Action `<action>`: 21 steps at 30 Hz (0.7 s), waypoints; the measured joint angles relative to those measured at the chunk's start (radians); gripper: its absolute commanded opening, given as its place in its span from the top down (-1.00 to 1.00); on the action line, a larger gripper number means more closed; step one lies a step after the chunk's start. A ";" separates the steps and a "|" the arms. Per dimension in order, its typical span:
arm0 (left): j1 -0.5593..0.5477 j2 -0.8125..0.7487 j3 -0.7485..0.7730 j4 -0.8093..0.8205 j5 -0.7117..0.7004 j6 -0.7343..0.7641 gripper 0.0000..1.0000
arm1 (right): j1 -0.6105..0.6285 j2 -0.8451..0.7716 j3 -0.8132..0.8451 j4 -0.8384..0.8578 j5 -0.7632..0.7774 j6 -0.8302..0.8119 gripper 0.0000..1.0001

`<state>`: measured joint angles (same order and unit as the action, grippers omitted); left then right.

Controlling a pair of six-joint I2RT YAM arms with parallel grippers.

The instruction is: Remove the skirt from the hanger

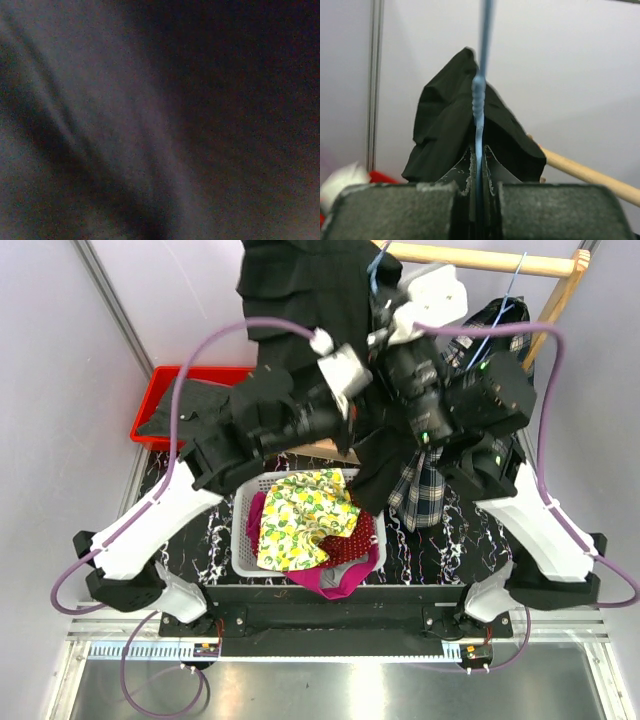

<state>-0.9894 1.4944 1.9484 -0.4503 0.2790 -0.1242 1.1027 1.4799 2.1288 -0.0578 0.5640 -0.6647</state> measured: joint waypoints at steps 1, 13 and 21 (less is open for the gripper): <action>-0.010 -0.016 -0.011 -0.028 -0.053 0.082 1.00 | -0.003 0.017 0.035 0.008 0.000 0.002 1.00; -0.067 -0.170 -0.352 -0.291 -0.164 0.516 1.00 | -0.010 0.205 0.323 -0.069 0.109 -0.159 1.00; -0.072 -0.199 -0.393 -0.346 -0.213 0.610 1.00 | -0.010 0.184 0.394 -0.348 0.177 0.048 1.00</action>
<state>-1.0615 1.2953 1.5555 -0.7959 0.0662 0.4858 1.0931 1.6638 2.5229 -0.4057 0.7414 -0.6163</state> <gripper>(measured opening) 0.012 0.022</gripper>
